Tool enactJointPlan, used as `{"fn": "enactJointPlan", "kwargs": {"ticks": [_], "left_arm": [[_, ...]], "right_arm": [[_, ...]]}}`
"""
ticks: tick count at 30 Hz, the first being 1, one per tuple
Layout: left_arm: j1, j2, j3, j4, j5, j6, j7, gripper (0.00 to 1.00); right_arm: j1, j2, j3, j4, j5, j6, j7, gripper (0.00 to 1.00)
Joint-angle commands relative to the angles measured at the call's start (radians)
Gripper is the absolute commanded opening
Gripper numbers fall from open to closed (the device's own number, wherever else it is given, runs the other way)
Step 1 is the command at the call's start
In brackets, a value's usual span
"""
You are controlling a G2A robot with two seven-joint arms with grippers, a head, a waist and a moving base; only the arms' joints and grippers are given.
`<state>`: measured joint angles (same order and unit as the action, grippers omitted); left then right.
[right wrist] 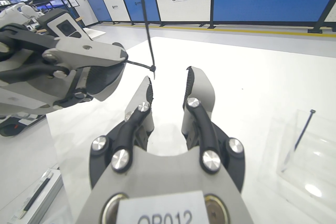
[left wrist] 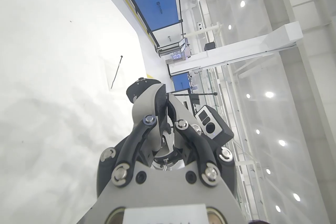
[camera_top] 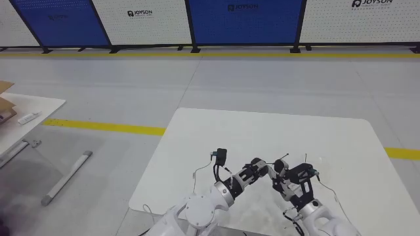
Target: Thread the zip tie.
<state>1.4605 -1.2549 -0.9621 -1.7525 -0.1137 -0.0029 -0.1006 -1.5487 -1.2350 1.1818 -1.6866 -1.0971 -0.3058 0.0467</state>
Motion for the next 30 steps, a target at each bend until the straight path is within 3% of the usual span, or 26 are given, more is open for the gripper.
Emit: {"fn": "enactJointPlan", "kwargs": {"ticks": [1,9,11,12,20,30], "left_arm": [[-0.001,-0.001,0.003,0.003,0.001,0.0,0.0,0.0],[-0.002,-0.002,0.01,0.015,0.012,-0.001,-0.006,0.0],[-0.002,-0.002,0.012,0.017,0.014,-0.002,-0.005,0.0],[-0.003,-0.002,0.013,0.018,0.014,-0.002,-0.005,0.0],[-0.01,-0.004,0.01,0.029,0.005,-0.011,0.001,0.0],[-0.006,-0.006,0.0,0.024,-0.025,-0.071,0.001,0.0]], "right_arm": [[0.0,0.0,0.0,-0.001,0.001,0.0,-0.002,0.23],[0.005,-0.001,-0.007,0.001,0.0,0.004,-0.007,0.19],[0.008,-0.001,-0.009,0.003,0.0,0.006,-0.009,0.03],[0.008,-0.001,-0.009,0.004,0.001,0.008,-0.01,0.0],[0.016,-0.003,-0.016,0.018,0.003,0.015,-0.009,0.0],[0.032,-0.004,-0.03,0.034,0.0,0.01,0.011,0.0]]}}
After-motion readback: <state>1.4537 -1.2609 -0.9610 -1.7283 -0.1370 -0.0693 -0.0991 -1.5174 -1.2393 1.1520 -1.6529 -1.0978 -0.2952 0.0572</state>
